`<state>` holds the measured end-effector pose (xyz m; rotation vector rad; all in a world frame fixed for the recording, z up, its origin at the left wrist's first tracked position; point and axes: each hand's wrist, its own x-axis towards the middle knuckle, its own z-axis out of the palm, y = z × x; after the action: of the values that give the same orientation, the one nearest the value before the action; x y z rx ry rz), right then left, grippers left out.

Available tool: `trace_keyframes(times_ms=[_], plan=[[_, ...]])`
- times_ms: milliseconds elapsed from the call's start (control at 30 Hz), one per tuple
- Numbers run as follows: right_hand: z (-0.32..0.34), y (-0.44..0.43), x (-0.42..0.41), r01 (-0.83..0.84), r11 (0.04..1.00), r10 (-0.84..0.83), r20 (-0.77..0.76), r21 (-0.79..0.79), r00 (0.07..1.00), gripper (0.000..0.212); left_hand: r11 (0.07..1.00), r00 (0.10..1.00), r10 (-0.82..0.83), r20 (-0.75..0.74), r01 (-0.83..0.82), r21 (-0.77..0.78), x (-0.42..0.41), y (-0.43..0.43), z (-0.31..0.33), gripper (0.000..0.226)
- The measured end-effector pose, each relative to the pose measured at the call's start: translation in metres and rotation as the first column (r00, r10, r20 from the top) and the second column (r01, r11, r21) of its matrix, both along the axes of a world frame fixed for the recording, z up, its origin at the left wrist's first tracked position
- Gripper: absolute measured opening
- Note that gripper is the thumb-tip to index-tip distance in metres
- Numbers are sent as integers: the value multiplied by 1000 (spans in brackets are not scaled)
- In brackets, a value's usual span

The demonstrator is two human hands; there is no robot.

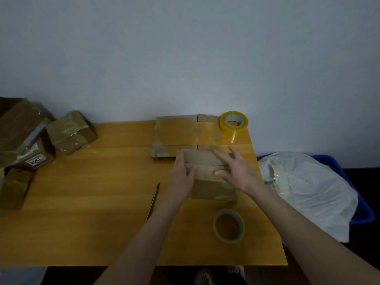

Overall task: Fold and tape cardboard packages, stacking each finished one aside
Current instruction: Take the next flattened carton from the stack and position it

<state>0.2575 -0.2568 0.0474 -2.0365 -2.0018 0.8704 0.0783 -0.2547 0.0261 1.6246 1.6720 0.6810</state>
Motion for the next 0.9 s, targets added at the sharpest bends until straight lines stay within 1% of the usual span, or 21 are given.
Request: trace_keyframes(times_ms=[67, 100, 133, 267, 367, 433, 500, 600, 667, 733, 800, 900], plan=[[-1, -3, -4, 198, 980, -199, 26, 24, 980, 71, 1000, 1000, 1, -26, -1, 4, 0, -3, 0, 70], [-3, -5, -5, 258, 966, -258, 54, 16, 965, 72, 1000, 1000, 12, -23, -12, -5, 0, -4, 0, 71], [-5, -8, -6, 280, 960, -280, 79, 6, 957, 71, 1000, 1000, 24, -18, -24, -15, 0, -4, 1, 72], [-10, -14, -6, 247, 968, -252, 132, 56, 959, 67, 999, 999, 24, -29, -24, -25, 5, -7, 2, 74], [-8, -2, -4, 183, 980, -191, 119, 79, 974, 61, 999, 998, 21, -59, -23, -25, 4, -10, 0, 79], [-11, 6, -1, 148, 988, -152, 94, 49, 984, 61, 999, 997, 26, -68, -28, -17, 3, -11, -1, 79], [-12, 9, 7, 108, 994, -108, 22, -19, 994, 68, 1000, 998, 14, -62, -14, -5, 4, -10, -1, 77], [-10, 6, 23, 41, 989, -65, -169, -141, 983, 87, 1000, 998, -18, -54, 18, 1, 10, -6, -2, 73], [-15, -2, 26, 35, 984, -73, -214, -177, 974, 86, 999, 996, -38, -74, 36, -29, 12, -8, -6, 73], [-24, -13, 21, 57, 984, -87, -180, -167, 980, 78, 997, 996, -45, -73, 40, -61, 9, -17, -14, 72], [-30, -19, 12, 80, 990, -96, -137, -119, 986, 71, 997, 997, -44, -65, 40, -61, 2, -25, -20, 71], [-36, -12, 1, 104, 992, -111, -100, -65, 989, 70, 998, 998, -26, -62, 23, -51, -7, -21, -29, 73]])
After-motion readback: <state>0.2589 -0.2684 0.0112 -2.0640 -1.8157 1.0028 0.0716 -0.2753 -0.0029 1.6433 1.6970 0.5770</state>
